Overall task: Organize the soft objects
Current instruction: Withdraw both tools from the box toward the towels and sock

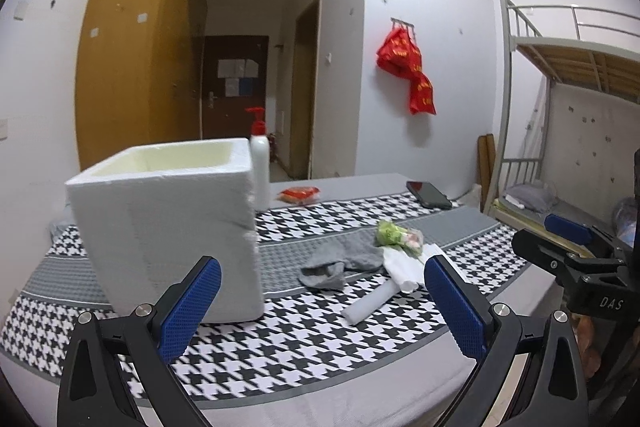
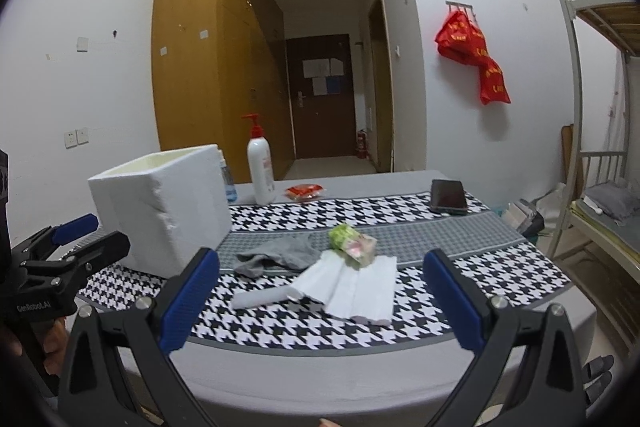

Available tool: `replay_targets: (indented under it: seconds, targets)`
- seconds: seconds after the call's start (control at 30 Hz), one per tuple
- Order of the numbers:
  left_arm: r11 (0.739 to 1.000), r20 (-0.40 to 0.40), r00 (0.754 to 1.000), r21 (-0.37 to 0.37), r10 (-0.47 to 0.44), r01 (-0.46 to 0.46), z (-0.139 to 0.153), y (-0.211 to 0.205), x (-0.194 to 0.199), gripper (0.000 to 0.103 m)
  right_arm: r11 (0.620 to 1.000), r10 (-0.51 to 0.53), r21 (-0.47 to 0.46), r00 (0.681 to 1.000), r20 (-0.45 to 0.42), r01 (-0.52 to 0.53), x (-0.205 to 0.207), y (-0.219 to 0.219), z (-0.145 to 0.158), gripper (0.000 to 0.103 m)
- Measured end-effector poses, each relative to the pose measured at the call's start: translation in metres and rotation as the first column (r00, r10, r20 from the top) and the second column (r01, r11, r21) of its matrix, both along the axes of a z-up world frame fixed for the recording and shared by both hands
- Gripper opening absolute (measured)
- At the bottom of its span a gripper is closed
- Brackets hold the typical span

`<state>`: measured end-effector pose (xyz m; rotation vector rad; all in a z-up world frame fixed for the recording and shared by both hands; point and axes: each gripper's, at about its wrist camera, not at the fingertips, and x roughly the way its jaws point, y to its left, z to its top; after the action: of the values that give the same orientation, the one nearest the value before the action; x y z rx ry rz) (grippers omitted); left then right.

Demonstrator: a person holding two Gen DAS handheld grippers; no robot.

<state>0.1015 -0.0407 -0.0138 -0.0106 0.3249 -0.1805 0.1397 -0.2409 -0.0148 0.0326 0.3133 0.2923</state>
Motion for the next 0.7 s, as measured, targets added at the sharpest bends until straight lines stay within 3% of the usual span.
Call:
replay_targets:
  seconds: [0.7]
  targets:
    - [0.996,-0.102,0.992,0.045,-0.078,0.083,-0.021,-0.024,0.041,0.102,0.999,-0.040,-0.014,0.995,-0.095,0.038,0.040,-0.016,-0.027,0.103]
